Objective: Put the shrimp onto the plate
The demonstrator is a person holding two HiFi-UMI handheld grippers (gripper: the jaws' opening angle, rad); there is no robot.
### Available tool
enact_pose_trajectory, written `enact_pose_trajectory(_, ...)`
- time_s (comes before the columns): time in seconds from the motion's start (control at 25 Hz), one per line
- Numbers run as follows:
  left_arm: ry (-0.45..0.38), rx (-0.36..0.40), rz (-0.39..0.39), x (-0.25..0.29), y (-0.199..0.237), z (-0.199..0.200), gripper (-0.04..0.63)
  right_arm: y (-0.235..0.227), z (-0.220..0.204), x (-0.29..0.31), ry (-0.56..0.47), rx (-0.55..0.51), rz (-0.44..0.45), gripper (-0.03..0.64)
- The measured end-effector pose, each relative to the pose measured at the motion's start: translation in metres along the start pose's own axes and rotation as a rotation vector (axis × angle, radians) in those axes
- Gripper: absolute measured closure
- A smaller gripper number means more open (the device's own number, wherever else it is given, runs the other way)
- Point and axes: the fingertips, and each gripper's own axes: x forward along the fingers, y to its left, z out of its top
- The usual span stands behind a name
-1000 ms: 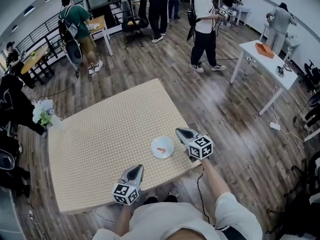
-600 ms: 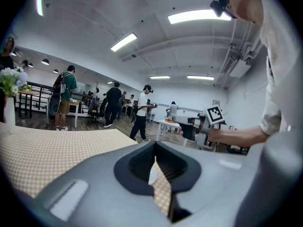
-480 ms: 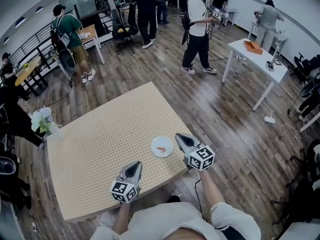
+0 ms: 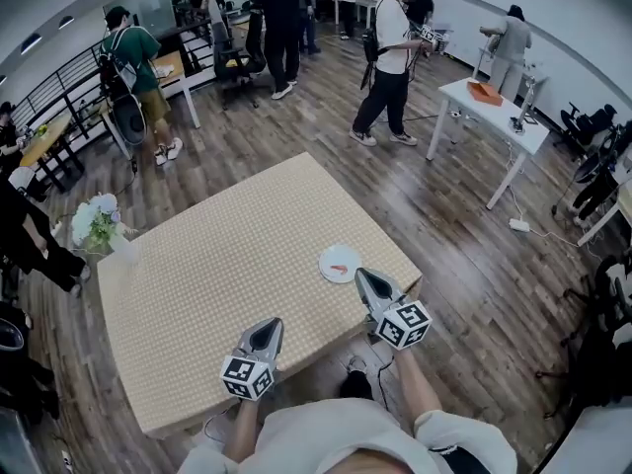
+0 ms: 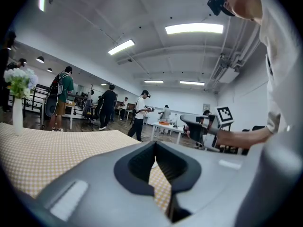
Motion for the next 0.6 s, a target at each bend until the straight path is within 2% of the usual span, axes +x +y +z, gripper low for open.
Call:
enact_pose_trajectory(0.28,-0.008,-0.017,-0.049,-0.065,-0.003,-0.017,0.584,0.079,-0.027,-0.044,0.040,-0.066,-0.043,0.620)
enact_pose_trajectory(0.6,-0.029,-0.028,-0.113,-0.095,-0.033,-0.019,0.584,0.127,-0.033,-0.101,0.085,-0.156,-0.107,0.620)
